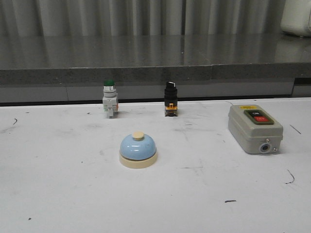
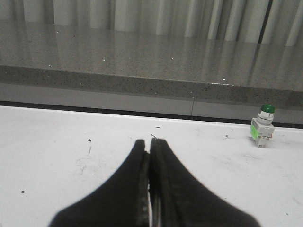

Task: Place and press bell with both arms

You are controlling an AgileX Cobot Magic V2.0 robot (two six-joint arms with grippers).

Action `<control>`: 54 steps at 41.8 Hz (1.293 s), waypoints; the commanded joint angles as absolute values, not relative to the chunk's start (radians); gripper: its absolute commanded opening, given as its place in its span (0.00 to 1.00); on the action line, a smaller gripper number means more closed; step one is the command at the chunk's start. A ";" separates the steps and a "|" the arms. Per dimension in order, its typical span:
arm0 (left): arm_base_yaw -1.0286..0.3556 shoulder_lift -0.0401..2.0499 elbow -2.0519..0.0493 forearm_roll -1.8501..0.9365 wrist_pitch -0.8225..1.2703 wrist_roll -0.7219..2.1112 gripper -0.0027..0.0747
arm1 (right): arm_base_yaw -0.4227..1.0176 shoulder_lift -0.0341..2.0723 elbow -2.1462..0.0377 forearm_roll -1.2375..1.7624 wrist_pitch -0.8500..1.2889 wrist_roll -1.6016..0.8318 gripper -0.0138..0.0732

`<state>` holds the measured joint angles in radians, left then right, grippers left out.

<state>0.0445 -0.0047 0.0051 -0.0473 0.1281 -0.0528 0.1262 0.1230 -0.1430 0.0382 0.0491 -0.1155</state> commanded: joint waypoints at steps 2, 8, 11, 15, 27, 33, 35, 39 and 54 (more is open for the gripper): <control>0.042 -0.023 0.030 -0.055 0.051 -0.061 0.01 | 0.092 0.035 -0.069 0.034 -0.094 -0.118 0.08; 0.042 -0.023 0.030 -0.055 0.051 -0.061 0.01 | 0.089 -0.029 0.007 0.034 -0.114 -0.118 0.08; 0.044 -0.023 0.030 -0.055 0.051 -0.061 0.01 | 0.087 -0.028 0.022 0.034 -0.107 -0.118 0.08; 0.044 -0.021 0.030 -0.055 0.051 -0.061 0.01 | 0.077 -0.028 0.021 0.034 -0.101 -0.118 0.08; 0.044 -0.021 0.030 -0.055 0.051 -0.061 0.01 | 0.075 -0.026 0.021 0.055 -0.116 -0.114 0.08; 0.044 -0.021 0.030 -0.055 0.051 -0.061 0.01 | 0.072 -0.026 0.021 0.073 -0.121 -0.027 0.08; 0.044 -0.021 0.030 -0.055 0.051 -0.061 0.01 | 0.072 -0.026 0.021 0.073 -0.115 -0.014 0.08; 0.044 -0.021 0.030 -0.055 0.051 -0.061 0.01 | 0.065 -0.026 0.021 0.073 -0.100 -0.006 0.08; 0.044 -0.021 0.030 -0.055 0.051 -0.061 0.01 | 0.038 -0.026 0.021 0.063 -0.099 0.009 0.08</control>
